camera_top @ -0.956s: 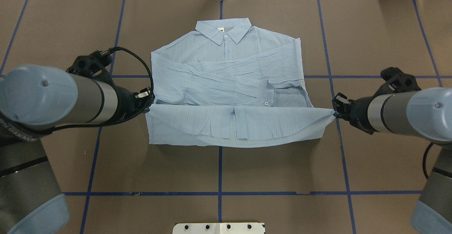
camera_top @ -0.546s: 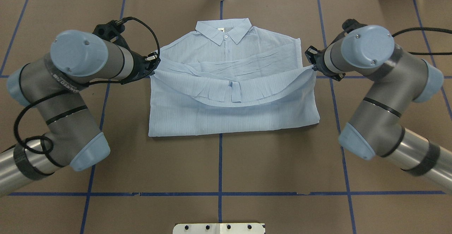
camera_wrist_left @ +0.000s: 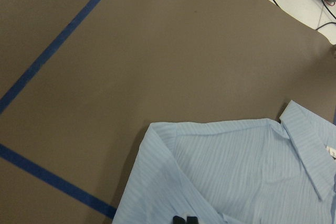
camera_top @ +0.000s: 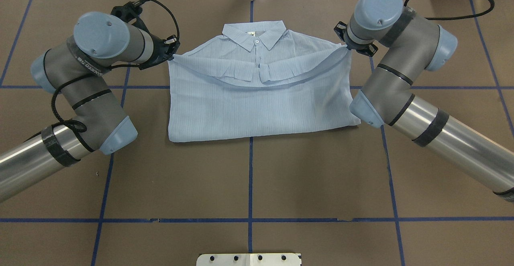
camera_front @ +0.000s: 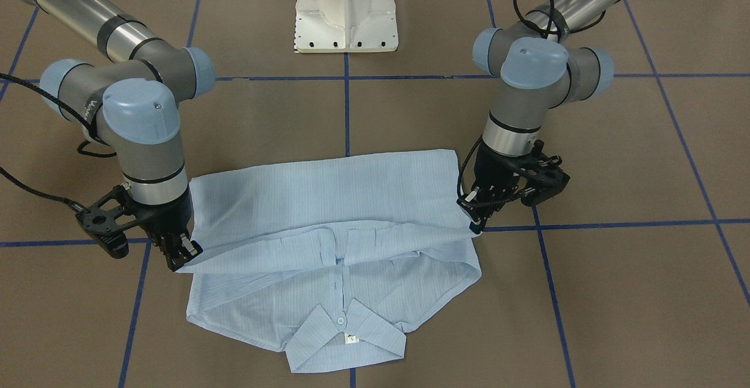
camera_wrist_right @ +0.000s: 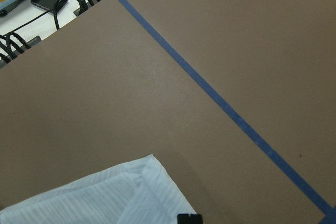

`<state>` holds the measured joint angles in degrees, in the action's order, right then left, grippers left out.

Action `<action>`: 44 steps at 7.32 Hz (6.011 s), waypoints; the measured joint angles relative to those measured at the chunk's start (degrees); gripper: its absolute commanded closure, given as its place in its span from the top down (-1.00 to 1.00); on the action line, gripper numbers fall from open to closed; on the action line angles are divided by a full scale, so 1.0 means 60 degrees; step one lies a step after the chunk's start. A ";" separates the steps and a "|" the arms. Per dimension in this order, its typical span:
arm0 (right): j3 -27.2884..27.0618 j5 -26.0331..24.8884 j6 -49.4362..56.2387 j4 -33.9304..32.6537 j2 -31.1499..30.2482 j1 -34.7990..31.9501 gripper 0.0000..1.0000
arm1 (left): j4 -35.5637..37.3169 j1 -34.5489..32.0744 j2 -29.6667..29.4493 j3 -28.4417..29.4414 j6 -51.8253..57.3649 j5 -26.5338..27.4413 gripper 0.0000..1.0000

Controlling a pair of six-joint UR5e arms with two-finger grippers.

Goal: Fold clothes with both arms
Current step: 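Lay the hem down near the collar and open both grippers, then move the right gripper down to the folded shirt's corner nearest it, then drag the shirt corner toward the robot with the right gripper while the left approaches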

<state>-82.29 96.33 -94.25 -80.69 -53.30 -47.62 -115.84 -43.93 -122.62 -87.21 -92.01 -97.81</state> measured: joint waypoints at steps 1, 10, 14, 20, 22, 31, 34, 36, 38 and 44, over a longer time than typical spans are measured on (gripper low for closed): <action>0.0623 -0.0003 0.0067 0.0011 0.0398 -0.0027 -1.00 | -0.0386 -0.0050 -0.0078 0.0530 0.0138 0.0007 -1.00; 0.2686 -0.0027 0.0158 0.1070 0.0900 0.0064 -1.00 | -0.1578 -0.0061 -0.0311 0.2060 0.0467 -0.0002 -0.28; 0.2663 0.0033 0.0140 0.1074 0.0974 0.0068 1.00 | -0.1708 -0.0083 -0.0428 0.2251 0.0564 -0.0028 -0.09; -0.2166 0.1283 -0.0992 0.1111 -0.2352 0.0657 1.00 | -0.1796 -0.0136 -0.0200 0.1585 0.0488 -0.0430 -0.08; -0.2459 0.1302 -0.2176 0.1609 -0.2829 0.1118 0.98 | -0.1788 -0.0136 -0.0106 0.1536 0.0483 -0.0393 -0.08; -0.2107 0.1740 -0.2748 0.2689 -0.3474 0.1490 -1.00 | -0.1776 -0.0131 -0.0085 0.1528 0.0482 -0.0369 -0.08; -0.2996 0.2153 -0.2758 0.2671 -0.4157 0.1499 -1.00 | -0.1774 -0.0127 -0.0107 0.1509 0.0472 -0.0369 -0.08; -0.4934 0.2444 -0.3035 0.2619 -0.5787 0.1932 -1.00 | -0.1619 -0.0096 -0.0087 0.1070 0.0396 -0.0403 -0.08; -0.6950 0.3057 -0.3510 0.2592 -0.7495 0.3265 -1.00 | -0.0804 0.0201 0.0036 -0.0129 0.0175 -0.0590 -0.08; -0.7893 0.4475 -0.4289 0.2608 -0.8666 0.6627 1.00 | -0.0323 0.2451 0.0811 -0.2773 -0.2505 -0.1198 0.27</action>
<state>-129.65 123.18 -119.99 -65.04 -105.29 -7.86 -117.78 -29.22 -117.75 -103.85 -107.04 -104.99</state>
